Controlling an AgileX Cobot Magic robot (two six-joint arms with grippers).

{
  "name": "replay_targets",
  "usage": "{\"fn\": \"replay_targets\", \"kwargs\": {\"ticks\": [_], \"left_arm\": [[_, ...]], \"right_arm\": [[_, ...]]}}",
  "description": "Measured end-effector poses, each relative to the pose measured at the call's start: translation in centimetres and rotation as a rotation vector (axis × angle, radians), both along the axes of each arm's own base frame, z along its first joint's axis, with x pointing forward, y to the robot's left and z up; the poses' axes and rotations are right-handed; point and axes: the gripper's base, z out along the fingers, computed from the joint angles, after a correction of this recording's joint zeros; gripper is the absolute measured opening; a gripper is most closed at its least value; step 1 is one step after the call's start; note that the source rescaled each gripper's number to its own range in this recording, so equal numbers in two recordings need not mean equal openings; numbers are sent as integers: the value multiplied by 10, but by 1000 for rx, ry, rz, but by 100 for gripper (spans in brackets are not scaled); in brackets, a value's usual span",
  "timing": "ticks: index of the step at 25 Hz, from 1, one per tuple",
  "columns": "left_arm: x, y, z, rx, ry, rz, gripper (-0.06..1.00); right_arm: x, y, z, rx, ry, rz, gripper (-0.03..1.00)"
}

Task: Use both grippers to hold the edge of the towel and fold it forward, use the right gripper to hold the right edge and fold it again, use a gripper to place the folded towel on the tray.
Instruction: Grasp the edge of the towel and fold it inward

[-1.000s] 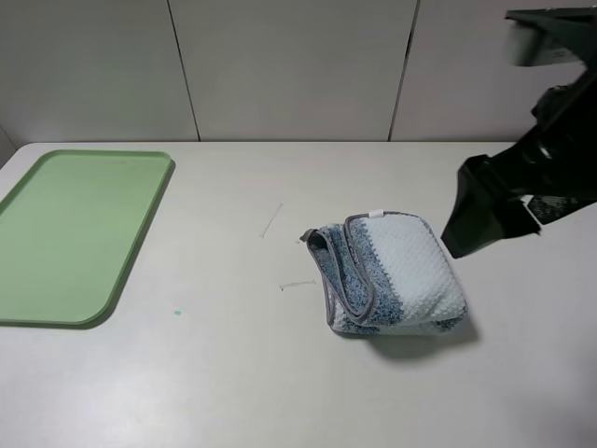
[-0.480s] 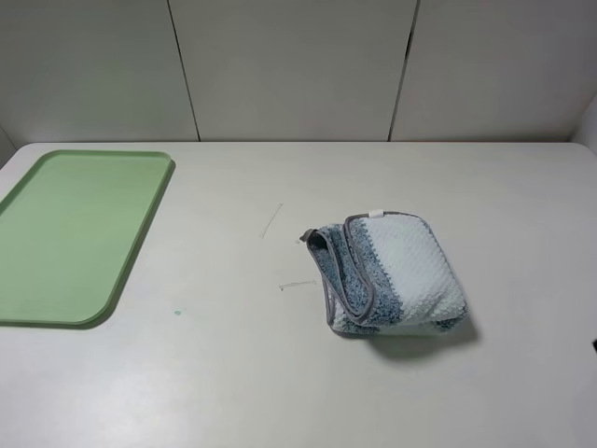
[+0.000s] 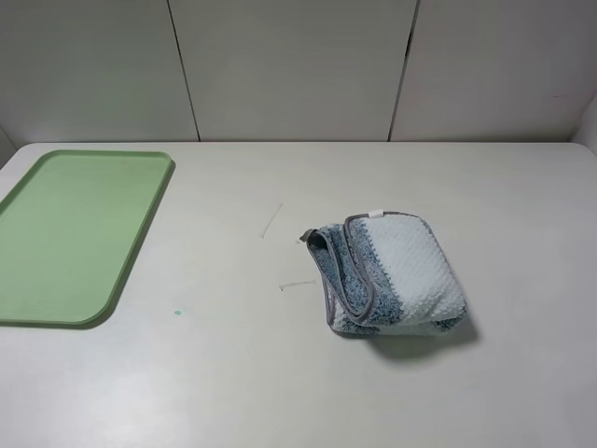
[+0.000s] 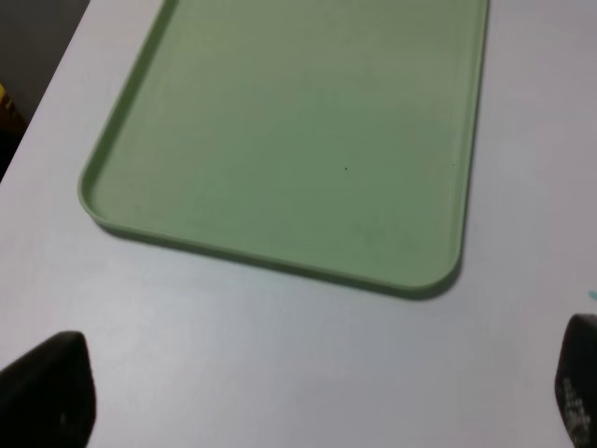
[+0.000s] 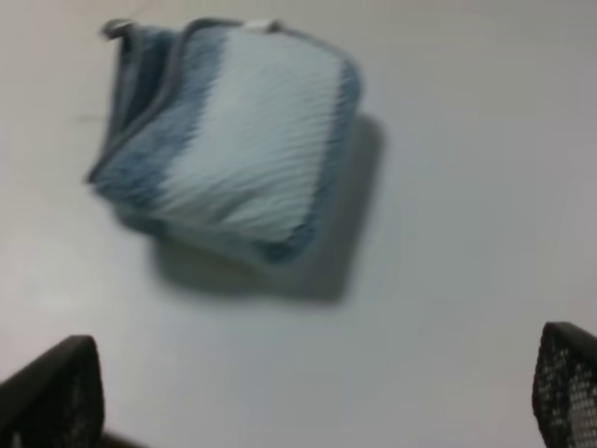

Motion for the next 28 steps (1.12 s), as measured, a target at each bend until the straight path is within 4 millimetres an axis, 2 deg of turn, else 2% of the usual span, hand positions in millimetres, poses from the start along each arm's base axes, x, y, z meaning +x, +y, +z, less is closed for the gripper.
{"fn": "replay_targets", "kwargs": {"ticks": [6,13,28], "left_arm": [[0,0,0,0,0,0,99],[0,0,0,0,0,0,99],[0,0,0,0,0,0,99]], "right_arm": [[10,2,-1,-44,-152,-185,100],[13,-4,-4,-48,-148,-359,100],[13,-5,-4,-47,-148,-376,100]]}}
